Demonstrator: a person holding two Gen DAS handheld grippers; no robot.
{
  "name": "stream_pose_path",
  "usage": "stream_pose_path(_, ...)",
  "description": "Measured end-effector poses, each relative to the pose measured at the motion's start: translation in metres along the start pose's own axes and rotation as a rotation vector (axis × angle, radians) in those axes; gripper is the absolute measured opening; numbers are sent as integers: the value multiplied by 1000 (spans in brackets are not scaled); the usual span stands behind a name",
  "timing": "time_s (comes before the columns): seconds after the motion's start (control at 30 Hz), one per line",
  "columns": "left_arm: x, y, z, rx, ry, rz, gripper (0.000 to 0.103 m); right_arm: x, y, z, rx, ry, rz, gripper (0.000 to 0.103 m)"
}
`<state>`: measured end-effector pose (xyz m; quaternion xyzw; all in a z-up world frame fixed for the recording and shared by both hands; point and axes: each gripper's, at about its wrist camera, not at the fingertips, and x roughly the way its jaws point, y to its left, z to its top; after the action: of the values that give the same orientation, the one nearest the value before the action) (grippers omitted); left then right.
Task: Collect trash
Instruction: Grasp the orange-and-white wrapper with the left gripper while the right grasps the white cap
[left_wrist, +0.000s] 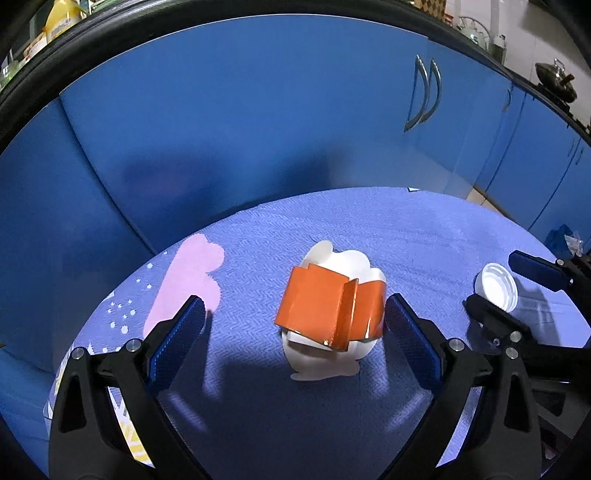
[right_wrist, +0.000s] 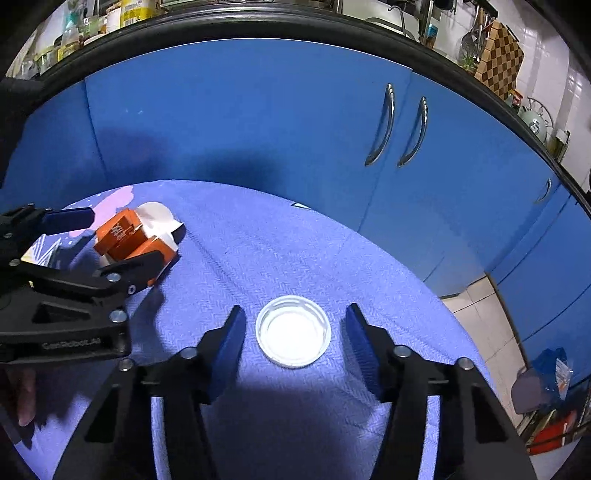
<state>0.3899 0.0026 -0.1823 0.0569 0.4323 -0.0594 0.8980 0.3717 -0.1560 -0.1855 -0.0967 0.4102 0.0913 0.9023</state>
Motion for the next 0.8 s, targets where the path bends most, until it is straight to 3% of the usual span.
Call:
stream_pose_path(0.1, 1, 0, -2, 1, 19, -8, 86, -2, -3, -3, 19, 11, 19, 39)
stream_pose_path(0.27, -2, 5, -5, -25, 34, -20, 71, -7, -8, -9, 44, 14, 27, 39)
stream_pose_path(0.33, -7, 7, -7, -26, 35, -23, 56, -10, -10, -11, 51, 17, 30, 39)
stream_pose_path(0.8, -70, 24, -47, -116, 44, -97, 38, -73, -3, -48, 64, 20, 49, 39)
